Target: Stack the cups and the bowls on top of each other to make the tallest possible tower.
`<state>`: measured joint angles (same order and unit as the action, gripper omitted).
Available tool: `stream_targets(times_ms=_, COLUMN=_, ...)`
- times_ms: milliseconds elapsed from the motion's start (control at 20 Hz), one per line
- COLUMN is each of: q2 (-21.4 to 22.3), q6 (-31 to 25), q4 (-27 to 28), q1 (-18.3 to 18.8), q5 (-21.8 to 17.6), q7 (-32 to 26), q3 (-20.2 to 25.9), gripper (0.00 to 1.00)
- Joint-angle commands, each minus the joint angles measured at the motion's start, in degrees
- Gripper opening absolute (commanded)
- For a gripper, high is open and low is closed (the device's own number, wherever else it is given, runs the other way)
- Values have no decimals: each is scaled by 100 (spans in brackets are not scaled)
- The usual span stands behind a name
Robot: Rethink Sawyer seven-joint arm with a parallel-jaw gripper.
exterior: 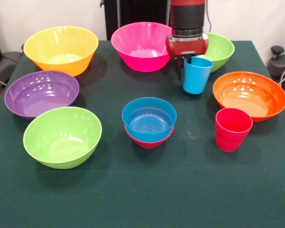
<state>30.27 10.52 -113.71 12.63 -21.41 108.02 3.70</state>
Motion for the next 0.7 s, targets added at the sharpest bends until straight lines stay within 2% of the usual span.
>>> stream_targets(times_ms=50, q2=689, q6=-1451, q4=33, q1=736, q5=-58, q7=91, q3=1031, gripper=0)
stream_targets(times_ms=400, q2=710, q6=-2762, q4=807, q1=1519, q5=172, q7=-524, q3=1600, gripper=0)
stream_targets(times_ms=700, q2=750, q6=-3545, q4=1427, q1=1849, q5=284, q7=-646, q3=1926, gripper=0)
